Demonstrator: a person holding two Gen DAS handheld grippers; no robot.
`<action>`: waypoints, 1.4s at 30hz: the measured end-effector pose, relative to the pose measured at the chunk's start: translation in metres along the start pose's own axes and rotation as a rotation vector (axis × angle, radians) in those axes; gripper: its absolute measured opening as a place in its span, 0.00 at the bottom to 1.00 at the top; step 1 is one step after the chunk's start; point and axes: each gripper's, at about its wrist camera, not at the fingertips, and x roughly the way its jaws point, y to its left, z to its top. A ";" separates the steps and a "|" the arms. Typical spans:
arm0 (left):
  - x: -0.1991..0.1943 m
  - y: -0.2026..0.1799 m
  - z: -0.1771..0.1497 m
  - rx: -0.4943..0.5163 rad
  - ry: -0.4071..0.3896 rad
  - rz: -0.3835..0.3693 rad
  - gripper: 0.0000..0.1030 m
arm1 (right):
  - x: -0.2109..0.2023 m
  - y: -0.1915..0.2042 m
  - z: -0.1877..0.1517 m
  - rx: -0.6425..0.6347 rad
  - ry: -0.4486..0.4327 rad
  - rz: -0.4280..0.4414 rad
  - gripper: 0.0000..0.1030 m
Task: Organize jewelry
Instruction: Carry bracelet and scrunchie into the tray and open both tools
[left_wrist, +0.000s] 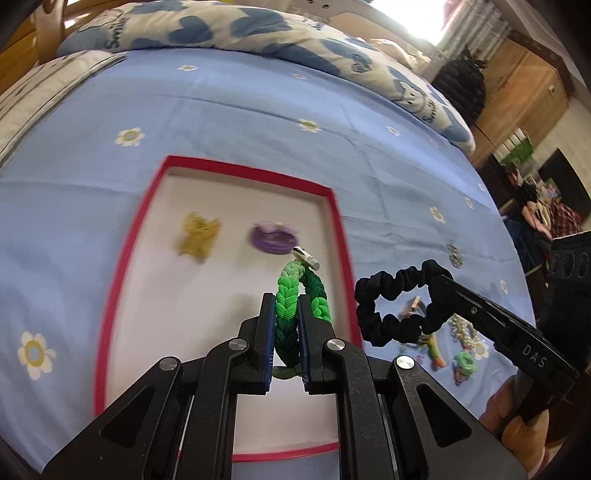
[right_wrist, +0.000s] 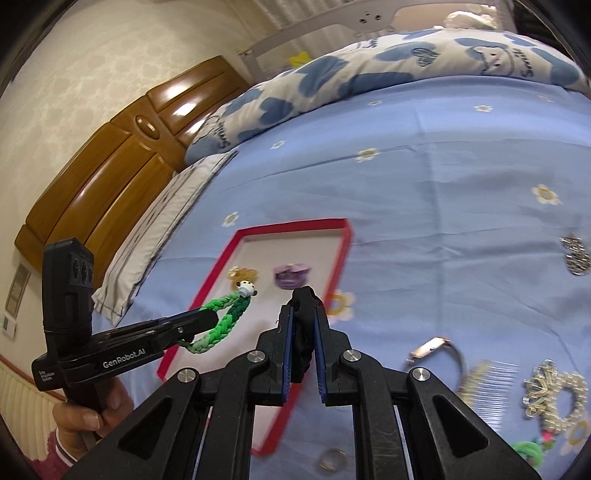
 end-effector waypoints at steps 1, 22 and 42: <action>0.000 0.005 0.000 -0.009 -0.002 0.006 0.09 | 0.003 0.004 0.000 -0.004 0.003 0.005 0.10; 0.014 0.064 0.007 -0.105 0.008 0.058 0.09 | 0.077 0.038 0.004 0.013 0.076 0.066 0.10; 0.042 0.073 0.007 -0.092 0.056 0.118 0.17 | 0.113 0.029 0.006 -0.063 0.164 -0.075 0.17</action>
